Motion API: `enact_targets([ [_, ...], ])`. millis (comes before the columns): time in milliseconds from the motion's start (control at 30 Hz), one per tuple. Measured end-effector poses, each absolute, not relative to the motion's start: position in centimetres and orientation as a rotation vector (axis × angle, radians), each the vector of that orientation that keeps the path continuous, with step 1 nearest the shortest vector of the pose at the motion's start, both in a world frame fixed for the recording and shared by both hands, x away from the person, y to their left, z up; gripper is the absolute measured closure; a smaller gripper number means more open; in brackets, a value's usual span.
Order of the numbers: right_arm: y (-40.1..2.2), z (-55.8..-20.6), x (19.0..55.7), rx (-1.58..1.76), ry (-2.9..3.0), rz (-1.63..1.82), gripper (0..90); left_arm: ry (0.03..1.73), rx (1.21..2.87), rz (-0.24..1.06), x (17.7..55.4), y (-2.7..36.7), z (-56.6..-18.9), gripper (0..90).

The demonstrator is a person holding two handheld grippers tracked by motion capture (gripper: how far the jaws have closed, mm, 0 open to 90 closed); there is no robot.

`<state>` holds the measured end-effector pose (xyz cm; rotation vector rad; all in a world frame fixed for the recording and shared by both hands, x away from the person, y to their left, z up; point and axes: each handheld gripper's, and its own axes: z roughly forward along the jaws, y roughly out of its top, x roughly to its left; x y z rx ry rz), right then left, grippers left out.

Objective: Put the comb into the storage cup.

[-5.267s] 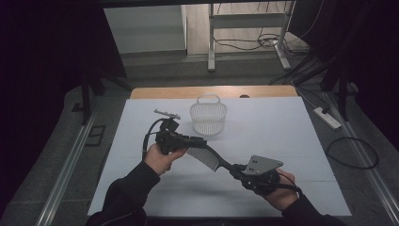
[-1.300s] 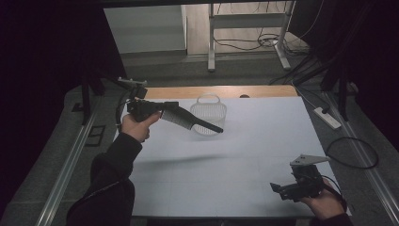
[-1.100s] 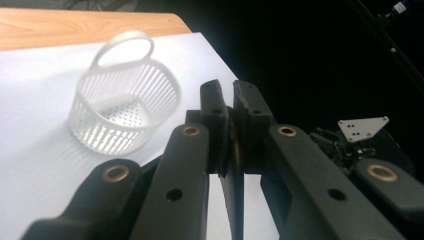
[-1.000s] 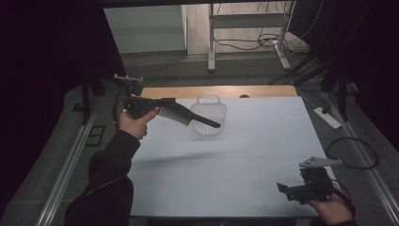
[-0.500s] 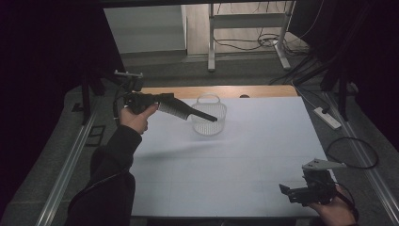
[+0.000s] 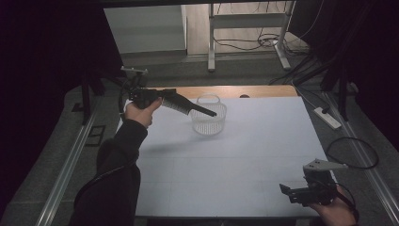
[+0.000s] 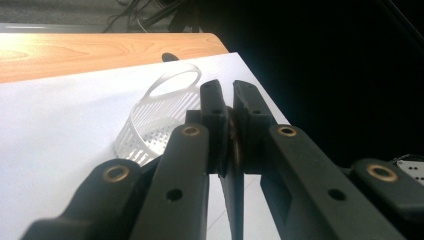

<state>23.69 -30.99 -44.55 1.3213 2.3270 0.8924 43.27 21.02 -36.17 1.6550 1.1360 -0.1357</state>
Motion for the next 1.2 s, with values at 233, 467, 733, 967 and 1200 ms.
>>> enact_targets([
  [233,-30.9,-44.6,23.7,1.319,2.329,0.887,0.0,1.151,1.650,-0.123,43.9,20.8,-36.4,83.6],
  [467,-30.9,-44.6,23.7,1.321,2.331,0.884,0.0,1.164,1.654,-0.115,44.4,20.4,-36.7,83.6],
  [733,-30.9,-44.6,23.7,1.319,2.331,0.884,0.0,1.173,1.667,-0.109,45.1,19.8,-37.2,83.6],
  [967,-31.0,-44.6,23.7,1.318,2.331,0.885,0.0,1.188,1.679,-0.099,45.6,19.1,-37.6,83.6],
  [1200,-31.0,-44.6,23.7,1.317,2.331,0.885,0.0,1.199,1.699,-0.086,46.1,18.4,-38.0,83.6],
])
